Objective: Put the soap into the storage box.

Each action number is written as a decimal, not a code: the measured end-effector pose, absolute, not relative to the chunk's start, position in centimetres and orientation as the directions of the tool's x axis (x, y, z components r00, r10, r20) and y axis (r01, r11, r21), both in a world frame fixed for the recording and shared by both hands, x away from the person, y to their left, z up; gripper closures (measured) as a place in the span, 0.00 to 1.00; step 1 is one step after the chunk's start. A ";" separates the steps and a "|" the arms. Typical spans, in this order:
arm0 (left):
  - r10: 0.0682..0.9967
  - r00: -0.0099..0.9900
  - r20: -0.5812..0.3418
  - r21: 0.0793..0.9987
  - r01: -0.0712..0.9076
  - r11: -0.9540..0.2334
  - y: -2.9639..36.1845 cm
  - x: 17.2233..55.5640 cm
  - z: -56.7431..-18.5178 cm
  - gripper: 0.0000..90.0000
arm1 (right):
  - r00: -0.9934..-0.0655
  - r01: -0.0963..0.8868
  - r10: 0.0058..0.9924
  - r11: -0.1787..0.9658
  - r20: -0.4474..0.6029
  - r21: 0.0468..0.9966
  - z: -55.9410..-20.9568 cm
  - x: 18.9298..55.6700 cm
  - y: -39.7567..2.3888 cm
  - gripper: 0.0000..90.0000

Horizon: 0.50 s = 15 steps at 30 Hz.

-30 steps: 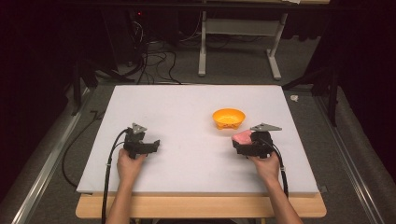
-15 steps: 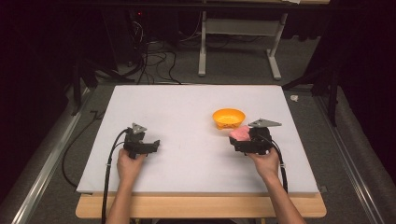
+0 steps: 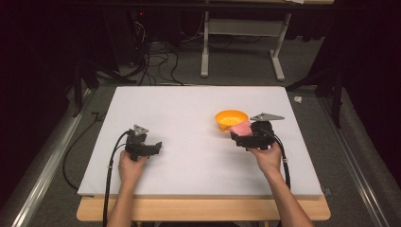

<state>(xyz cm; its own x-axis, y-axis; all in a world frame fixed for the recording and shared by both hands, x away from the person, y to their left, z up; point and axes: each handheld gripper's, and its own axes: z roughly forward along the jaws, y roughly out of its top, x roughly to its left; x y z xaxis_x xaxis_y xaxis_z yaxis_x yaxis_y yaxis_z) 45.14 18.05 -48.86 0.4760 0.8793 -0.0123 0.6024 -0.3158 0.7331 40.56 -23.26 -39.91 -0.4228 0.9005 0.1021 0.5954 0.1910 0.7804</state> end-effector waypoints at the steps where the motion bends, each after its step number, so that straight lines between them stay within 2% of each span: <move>1: 0.879 0.476 -0.013 0.733 0.602 -0.316 18.0 45.1 -48.9 0.18 | -0.423 0.595 0.900 0.192 0.102 0.780 -39.9 40.7 -23.3 0.15; 15: 0.880 0.475 -0.012 0.734 0.601 -0.315 18.0 45.1 -48.9 0.18 | -0.396 0.619 0.908 0.154 0.137 0.770 -39.1 42.7 -23.4 0.15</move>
